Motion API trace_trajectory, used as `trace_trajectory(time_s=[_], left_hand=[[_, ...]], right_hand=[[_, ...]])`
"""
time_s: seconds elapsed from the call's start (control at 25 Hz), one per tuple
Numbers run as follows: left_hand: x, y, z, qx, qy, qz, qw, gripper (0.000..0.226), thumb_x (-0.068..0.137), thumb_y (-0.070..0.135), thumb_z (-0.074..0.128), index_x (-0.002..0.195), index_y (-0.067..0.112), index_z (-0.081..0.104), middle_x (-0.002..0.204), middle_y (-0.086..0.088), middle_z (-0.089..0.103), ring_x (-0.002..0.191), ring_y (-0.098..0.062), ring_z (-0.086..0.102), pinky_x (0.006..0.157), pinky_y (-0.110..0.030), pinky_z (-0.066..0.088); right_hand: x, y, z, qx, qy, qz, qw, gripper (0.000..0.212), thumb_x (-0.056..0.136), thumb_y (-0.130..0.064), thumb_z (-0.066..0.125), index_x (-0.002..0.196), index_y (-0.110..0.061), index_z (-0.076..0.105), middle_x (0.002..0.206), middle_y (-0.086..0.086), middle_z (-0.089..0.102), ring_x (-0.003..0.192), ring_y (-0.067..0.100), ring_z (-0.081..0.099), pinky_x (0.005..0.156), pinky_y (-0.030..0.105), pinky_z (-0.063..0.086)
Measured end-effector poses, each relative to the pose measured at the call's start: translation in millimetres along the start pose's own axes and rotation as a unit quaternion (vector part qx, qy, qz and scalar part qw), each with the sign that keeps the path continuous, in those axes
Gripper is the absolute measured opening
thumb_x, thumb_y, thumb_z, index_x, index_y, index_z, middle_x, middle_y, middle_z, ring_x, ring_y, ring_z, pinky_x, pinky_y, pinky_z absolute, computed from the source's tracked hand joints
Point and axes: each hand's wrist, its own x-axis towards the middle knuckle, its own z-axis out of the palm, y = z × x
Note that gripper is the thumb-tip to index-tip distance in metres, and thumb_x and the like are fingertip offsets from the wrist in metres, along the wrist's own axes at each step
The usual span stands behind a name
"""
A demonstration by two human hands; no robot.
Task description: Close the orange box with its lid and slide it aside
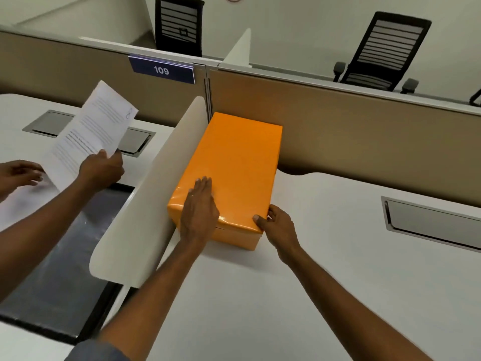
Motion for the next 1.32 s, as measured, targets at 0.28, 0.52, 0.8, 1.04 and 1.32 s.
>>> trace_trajectory(time_s=[0.28,0.52,0.8,1.04,1.32], left_hand=[[-11,-11,18,0.154,0.004,0.057,0.986,0.051,0.107,0.029,0.034,0.151,0.007,0.044,0.160,-0.012,0.041,0.154,-0.025,0.031,0.125,-0.050,0.024],[-10,-14,16,0.156,-0.028,0.048,0.986,0.053,0.108,0.029,0.030,0.155,0.007,0.036,0.164,-0.012,0.034,0.156,-0.026,0.025,0.126,-0.050,0.020],[-8,-20,13,0.167,-0.045,0.042,0.984,0.057,0.107,0.035,0.022,0.158,0.009,0.028,0.167,-0.009,0.027,0.158,-0.023,0.018,0.128,-0.049,0.016],[-12,-18,12,0.189,-0.070,0.050,0.978,0.070,0.105,0.051,0.013,0.161,0.010,0.018,0.170,-0.011,0.015,0.159,-0.025,0.008,0.129,-0.050,0.009],[-44,16,-4,0.155,-0.050,0.096,0.982,0.070,0.103,0.048,0.013,0.161,0.009,0.013,0.171,-0.011,0.008,0.160,-0.026,0.003,0.129,-0.050,0.007]], right_hand=[[-11,20,46,-0.463,-0.020,-0.284,0.840,0.070,0.108,-0.032,0.045,0.163,-0.010,0.009,0.172,0.011,0.000,0.160,0.031,-0.004,0.131,0.049,0.008],[1,25,47,-0.497,-0.027,-0.301,0.813,0.060,0.110,-0.021,0.040,0.162,-0.007,0.015,0.172,0.015,0.008,0.160,0.037,0.003,0.131,0.048,0.005],[7,25,48,-0.505,-0.053,-0.302,0.807,0.060,0.111,-0.023,0.038,0.163,-0.008,0.012,0.172,0.014,0.004,0.160,0.034,0.000,0.131,0.046,0.002],[1,22,44,-0.529,-0.051,-0.297,0.793,0.068,0.110,-0.045,0.023,0.164,-0.009,0.003,0.173,0.011,-0.004,0.161,0.028,-0.007,0.132,0.046,0.001],[-39,30,-27,-0.476,0.071,-0.237,0.844,0.070,0.108,-0.051,0.016,0.164,-0.014,-0.001,0.173,0.005,-0.009,0.160,0.021,-0.013,0.131,0.042,-0.004]])
